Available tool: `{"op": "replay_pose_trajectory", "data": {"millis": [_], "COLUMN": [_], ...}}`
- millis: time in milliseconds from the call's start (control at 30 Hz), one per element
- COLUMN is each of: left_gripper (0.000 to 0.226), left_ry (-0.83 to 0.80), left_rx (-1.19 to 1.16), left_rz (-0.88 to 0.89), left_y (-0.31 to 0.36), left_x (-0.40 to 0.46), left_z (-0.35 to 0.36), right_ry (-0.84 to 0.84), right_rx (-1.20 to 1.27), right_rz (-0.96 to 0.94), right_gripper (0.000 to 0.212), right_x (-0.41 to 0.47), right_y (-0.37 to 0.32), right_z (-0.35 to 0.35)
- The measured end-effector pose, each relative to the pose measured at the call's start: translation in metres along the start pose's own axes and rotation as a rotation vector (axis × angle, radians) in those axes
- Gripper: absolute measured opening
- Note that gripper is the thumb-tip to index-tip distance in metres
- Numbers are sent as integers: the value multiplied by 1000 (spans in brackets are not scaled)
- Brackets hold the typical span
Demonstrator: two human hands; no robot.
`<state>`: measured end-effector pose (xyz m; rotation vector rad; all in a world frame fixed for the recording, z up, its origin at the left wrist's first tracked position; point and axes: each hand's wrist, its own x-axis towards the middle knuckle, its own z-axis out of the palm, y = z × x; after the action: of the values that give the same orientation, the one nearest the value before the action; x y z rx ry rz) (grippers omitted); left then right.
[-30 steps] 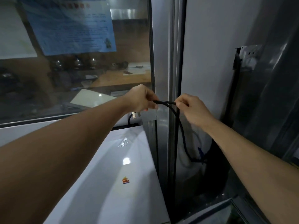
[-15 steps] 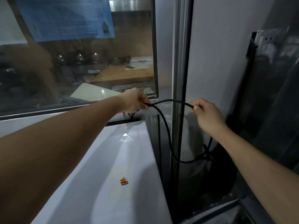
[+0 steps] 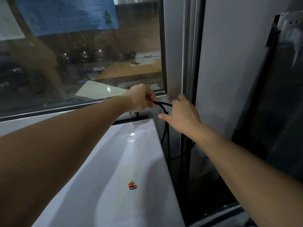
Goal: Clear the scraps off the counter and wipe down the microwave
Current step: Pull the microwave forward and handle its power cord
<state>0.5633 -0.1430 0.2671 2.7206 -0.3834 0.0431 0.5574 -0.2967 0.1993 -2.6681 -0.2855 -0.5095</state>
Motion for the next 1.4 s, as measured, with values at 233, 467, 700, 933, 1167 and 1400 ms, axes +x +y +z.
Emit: {"op": "replay_pose_trajectory", "data": {"millis": [233, 467, 700, 933, 1167, 1400], "left_gripper": [11, 27, 34, 33, 31, 30], "left_ry": [44, 100, -19, 211, 211, 155], "left_rx": [-5, 109, 267, 405, 418, 415], "left_rz": [10, 10, -47, -5, 18, -26], "left_y": [0, -6, -15, -9, -14, -22], "left_x": [-1, -17, -32, -28, -26, -24], "left_z": [9, 1, -9, -9, 1, 9], "right_ry": [-71, -136, -157, -50, -98, -128], "right_rx": [41, 84, 52, 204, 548, 463], "right_rz": [-30, -11, 37, 95, 126, 49], "right_gripper": [27, 24, 32, 28, 26, 11], "right_x": [6, 13, 14, 23, 13, 0], "right_y": [5, 19, 15, 10, 18, 46], "right_z": [6, -5, 1, 12, 42, 63]}}
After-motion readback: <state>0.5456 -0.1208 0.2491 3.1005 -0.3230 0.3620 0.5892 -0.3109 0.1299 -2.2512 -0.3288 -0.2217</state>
